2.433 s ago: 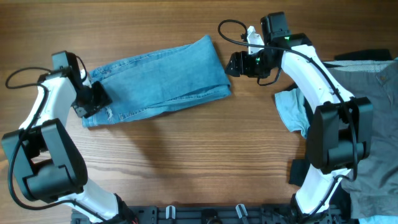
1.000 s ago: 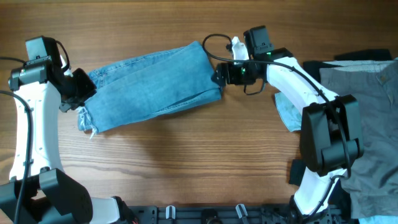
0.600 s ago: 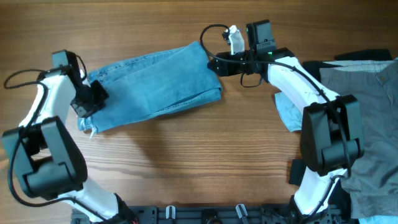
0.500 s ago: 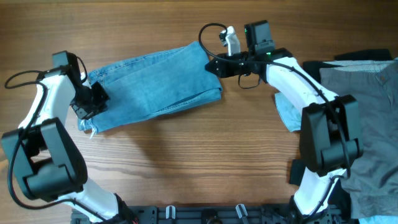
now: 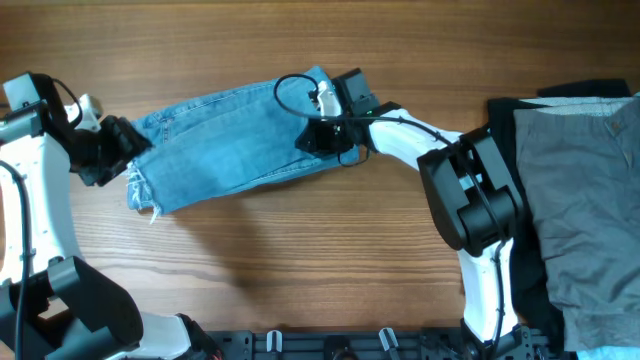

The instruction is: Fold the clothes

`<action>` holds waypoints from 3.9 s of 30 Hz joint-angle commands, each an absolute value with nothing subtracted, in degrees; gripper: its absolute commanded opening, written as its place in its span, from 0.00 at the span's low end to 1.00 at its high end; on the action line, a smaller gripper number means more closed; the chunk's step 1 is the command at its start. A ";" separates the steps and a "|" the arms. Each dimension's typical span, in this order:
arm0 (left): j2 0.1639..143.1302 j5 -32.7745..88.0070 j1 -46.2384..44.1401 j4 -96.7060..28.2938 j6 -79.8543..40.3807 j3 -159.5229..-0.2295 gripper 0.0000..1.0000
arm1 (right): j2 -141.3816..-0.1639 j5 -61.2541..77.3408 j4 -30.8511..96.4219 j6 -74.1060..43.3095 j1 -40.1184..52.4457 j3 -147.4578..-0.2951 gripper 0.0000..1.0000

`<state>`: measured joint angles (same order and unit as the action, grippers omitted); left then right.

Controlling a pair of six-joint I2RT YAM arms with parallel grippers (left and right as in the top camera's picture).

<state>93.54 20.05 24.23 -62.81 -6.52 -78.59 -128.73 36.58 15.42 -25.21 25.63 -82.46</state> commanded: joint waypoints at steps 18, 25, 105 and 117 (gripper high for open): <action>100.05 23.14 22.92 -63.99 3.03 -77.14 0.97 | -126.98 29.43 18.48 -24.91 27.27 -81.67 0.13; 106.00 27.59 22.61 -56.73 3.07 -69.54 1.00 | -133.51 35.77 15.40 -28.49 27.42 -81.67 0.13; 119.79 19.81 -19.84 -75.88 -10.63 -114.34 0.04 | -122.04 33.61 40.07 -14.55 10.48 -78.24 0.11; 122.13 18.98 -27.46 -63.75 -12.69 -114.34 0.39 | -124.55 33.89 39.94 -13.63 10.48 -78.24 0.10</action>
